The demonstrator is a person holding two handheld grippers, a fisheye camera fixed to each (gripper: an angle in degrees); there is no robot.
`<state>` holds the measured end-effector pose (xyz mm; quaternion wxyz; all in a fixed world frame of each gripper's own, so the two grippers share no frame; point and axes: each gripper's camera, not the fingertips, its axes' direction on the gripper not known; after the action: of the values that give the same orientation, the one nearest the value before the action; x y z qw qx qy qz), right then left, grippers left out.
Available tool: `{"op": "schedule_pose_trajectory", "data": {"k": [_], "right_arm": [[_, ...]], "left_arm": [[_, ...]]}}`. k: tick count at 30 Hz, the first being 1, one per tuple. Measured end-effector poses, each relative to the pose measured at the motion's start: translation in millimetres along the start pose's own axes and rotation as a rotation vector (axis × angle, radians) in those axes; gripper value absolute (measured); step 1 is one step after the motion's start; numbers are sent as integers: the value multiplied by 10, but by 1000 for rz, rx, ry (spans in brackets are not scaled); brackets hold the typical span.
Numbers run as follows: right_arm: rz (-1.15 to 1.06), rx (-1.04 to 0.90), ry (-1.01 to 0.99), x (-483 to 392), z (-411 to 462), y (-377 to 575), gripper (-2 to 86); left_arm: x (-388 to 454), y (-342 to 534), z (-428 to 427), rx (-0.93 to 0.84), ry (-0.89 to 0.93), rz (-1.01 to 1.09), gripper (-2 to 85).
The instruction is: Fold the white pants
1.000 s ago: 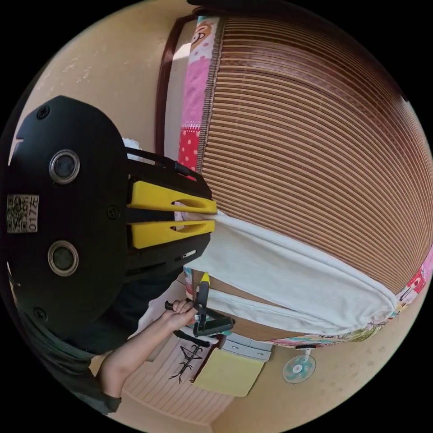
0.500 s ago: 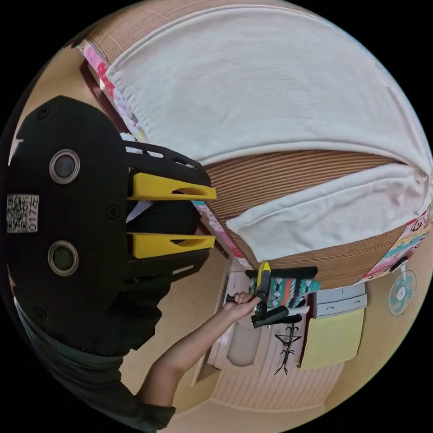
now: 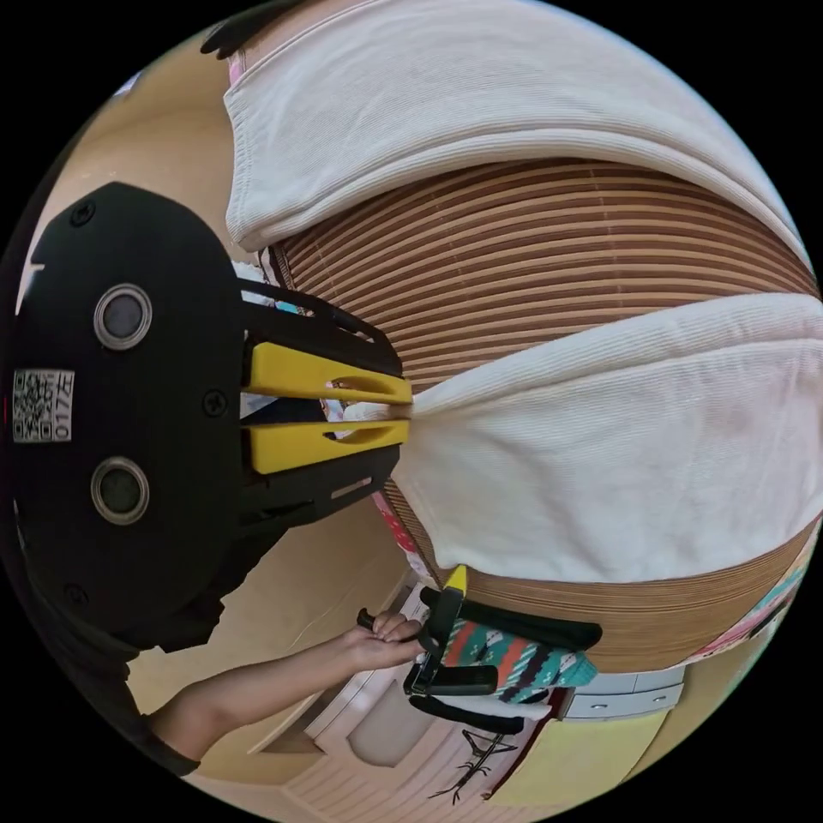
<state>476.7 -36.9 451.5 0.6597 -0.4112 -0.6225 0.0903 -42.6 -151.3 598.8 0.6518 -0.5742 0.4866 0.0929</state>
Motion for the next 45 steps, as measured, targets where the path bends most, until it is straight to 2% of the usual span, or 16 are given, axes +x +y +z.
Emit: {"op": "schedule_pose_trajectory", "data": {"k": [3, 8, 12, 14, 17, 19, 21, 24, 29, 32, 35, 37, 40, 41, 43, 45], "right_arm": [[-3, 24, 104, 23, -78, 132, 113], [-20, -145, 49, 189, 247, 199, 83], [-60, -103, -18, 138, 97, 591, 44], [-92, -105, 23, 102, 81, 828, 36], [-104, -176, 136, 27, 233, 1056, 29], [-139, -165, 173, -146, 218, 1129, 26], [-239, -150, 263, -531, 170, 1244, 24], [-374, -125, 317, -1072, 172, 1422, 23], [-598, -126, 307, -1825, 373, 1547, 22], [-705, -149, 274, -2166, 516, 1484, 22], [-762, -249, 217, -2341, 722, 1300, 26], [-787, -413, 171, -2297, 936, 1102, 29], [-782, -635, 5, -2017, 1006, 549, 38], [-700, -689, -4, -1834, 981, 156, 42], [-574, -693, 1, -1578, 854, -558, 51], [-451, -579, 66, -1339, 580, -1687, 87]], "left_arm": [[-49, 228, 10, 56, 26, -29, 35], [-150, 497, 55, 89, 137, -91, 31], [53, 890, -65, 169, 120, 72, 18], [109, 1109, -41, 193, 69, 85, 14], [9, 1308, 269, 122, 98, -44, 22], [-54, 1469, 418, 72, 50, -216, 39], [32, 1623, 289, 148, 73, -254, 57], [466, 1732, -45, 249, 138, -172, 89], [1381, 1701, -595, 363, 106, 17, 155], [1697, 1560, -719, 292, 2, 96, 158], [1840, 1433, -538, 117, -147, 209, 126], [1822, 1570, -504, 125, -133, 298, 63], [1577, 1760, -555, 170, -30, 253, 34], [1517, 1790, -578, 179, -8, 233, 32], [1288, 1870, -672, 197, 52, 163, 26], [1156, 1888, -743, 192, 72, 131, 22]]}}
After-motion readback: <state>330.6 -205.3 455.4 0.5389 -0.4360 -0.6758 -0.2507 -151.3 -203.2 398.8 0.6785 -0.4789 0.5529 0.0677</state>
